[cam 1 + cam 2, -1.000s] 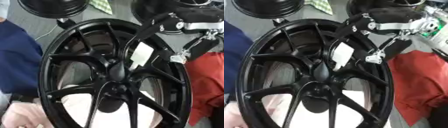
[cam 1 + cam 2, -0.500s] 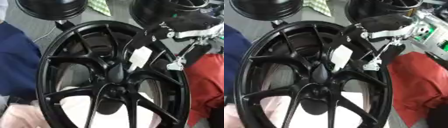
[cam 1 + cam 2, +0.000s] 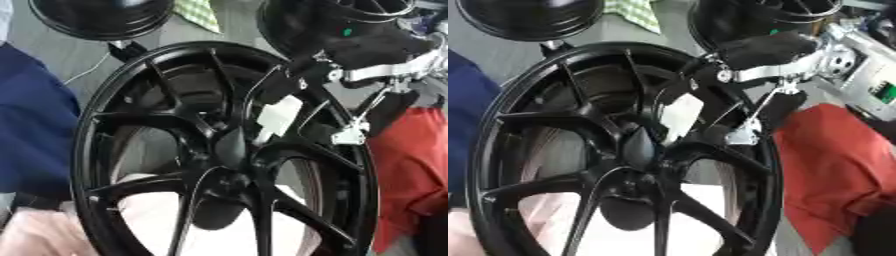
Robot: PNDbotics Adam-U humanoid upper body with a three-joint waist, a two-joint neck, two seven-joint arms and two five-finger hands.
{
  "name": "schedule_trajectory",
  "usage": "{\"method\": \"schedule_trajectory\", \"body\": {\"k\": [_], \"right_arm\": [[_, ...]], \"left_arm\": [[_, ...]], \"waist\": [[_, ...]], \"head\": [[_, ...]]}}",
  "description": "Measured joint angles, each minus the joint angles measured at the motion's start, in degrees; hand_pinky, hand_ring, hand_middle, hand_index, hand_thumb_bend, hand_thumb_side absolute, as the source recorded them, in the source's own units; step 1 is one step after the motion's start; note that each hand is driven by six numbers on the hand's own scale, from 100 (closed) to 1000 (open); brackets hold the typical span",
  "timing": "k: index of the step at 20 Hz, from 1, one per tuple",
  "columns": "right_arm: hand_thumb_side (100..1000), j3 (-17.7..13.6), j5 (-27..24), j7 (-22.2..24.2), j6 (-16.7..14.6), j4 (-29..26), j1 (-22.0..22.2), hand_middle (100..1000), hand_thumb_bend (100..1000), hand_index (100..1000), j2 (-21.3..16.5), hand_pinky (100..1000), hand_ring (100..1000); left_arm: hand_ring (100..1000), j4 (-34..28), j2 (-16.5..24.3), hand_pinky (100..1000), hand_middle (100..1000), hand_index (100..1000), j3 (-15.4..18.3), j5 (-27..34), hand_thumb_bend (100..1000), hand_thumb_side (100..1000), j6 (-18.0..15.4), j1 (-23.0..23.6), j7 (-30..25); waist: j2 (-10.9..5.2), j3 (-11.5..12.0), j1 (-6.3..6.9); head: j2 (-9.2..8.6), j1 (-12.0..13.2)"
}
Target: Pull the pin out of the wheel hub.
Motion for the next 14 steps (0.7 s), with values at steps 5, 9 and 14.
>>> {"method": "schedule_trajectory", "body": {"k": [5, 9, 14], "right_arm": [[254, 0.0, 1.2, -3.5, 0.2, 0.0, 0.0, 849, 164, 928, 0.1, 895, 900], [262, 0.6, 2.5, -4.5, 0.4, 0.0, 0.1, 847, 154, 927, 0.7, 891, 898], [279, 1.1, 3.4, -4.6, 0.4, 0.0, 0.6, 847, 156, 928, 1.0, 893, 899]], "left_arm": [[523, 0.0, 0.0, 650, 467, 695, 0.0, 0.0, 669, 398, 0.0, 0.0, -0.1], [523, 0.0, 0.0, 650, 467, 695, 0.0, 0.0, 669, 396, 0.1, 0.0, -0.1], [523, 0.0, 0.0, 651, 467, 695, 0.0, 0.1, 669, 395, 0.1, 0.0, -0.1]], "waist": [[0.32, 0.0, -0.1], [0.65, 0.2, -0.41], [0.89, 0.3, -0.65]], "head": [[-0.1, 0.0], [-0.55, 0.0], [-0.56, 0.0]]}}
